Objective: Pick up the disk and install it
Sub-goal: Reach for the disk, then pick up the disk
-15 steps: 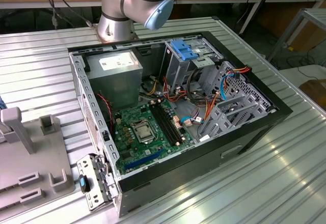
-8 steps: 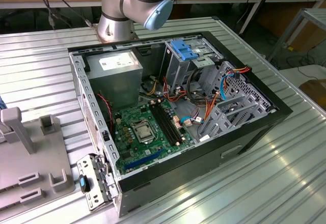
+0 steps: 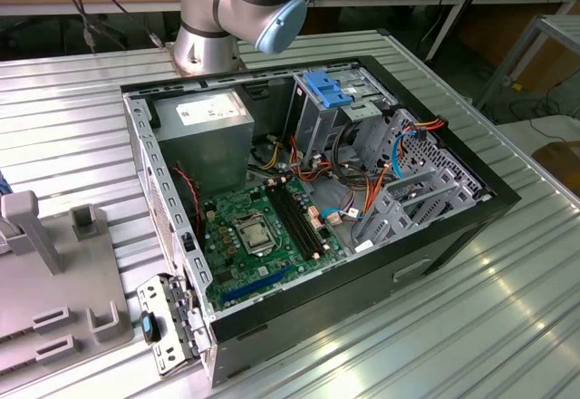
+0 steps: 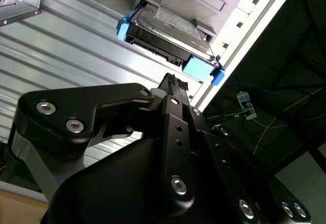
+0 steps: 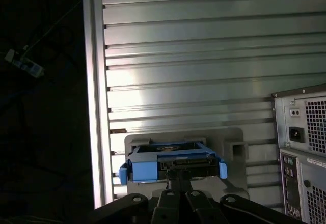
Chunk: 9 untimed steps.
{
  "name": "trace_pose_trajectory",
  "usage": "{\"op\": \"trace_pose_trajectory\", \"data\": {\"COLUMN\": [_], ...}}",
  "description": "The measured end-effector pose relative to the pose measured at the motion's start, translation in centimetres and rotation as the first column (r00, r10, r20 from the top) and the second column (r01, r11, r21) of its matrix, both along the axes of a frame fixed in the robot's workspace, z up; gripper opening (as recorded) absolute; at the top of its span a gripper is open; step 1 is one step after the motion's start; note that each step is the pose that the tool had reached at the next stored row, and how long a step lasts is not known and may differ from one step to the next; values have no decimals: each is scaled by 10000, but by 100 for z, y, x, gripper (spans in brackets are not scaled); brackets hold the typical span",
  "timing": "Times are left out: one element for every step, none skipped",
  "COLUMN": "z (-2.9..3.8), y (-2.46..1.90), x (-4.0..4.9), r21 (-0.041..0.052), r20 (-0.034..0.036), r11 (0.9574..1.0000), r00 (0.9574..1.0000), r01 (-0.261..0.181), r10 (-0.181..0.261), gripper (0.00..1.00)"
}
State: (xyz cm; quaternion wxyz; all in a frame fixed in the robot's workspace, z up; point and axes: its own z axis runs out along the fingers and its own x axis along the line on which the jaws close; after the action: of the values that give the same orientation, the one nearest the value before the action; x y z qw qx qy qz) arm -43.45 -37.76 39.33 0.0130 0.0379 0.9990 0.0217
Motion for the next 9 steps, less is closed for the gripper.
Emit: {"op": "trace_pose_trajectory", "data": {"z": [0,0,0,0,0,0,0,0,0], "y": [0,0,0,0,0,0,0,0,0], "x": [0,-1,-2,-2,-4,-4,-4,-7,-7], "r21": [0,0,0,0,0,0,0,0,-1], "r20": [0,1,1,0,0,0,1,0,0], "r11": [10000,10000,10000,10000,10000,10000,10000,9998,9994], "r00": [10000,10000,10000,10000,10000,10000,10000,9998,9994], "r01": [0,0,0,0,0,-2,-12,-203,-343], "r10": [0,0,0,0,0,2,12,203,343], "gripper": [11,11,11,11,11,11,11,11,11]}}
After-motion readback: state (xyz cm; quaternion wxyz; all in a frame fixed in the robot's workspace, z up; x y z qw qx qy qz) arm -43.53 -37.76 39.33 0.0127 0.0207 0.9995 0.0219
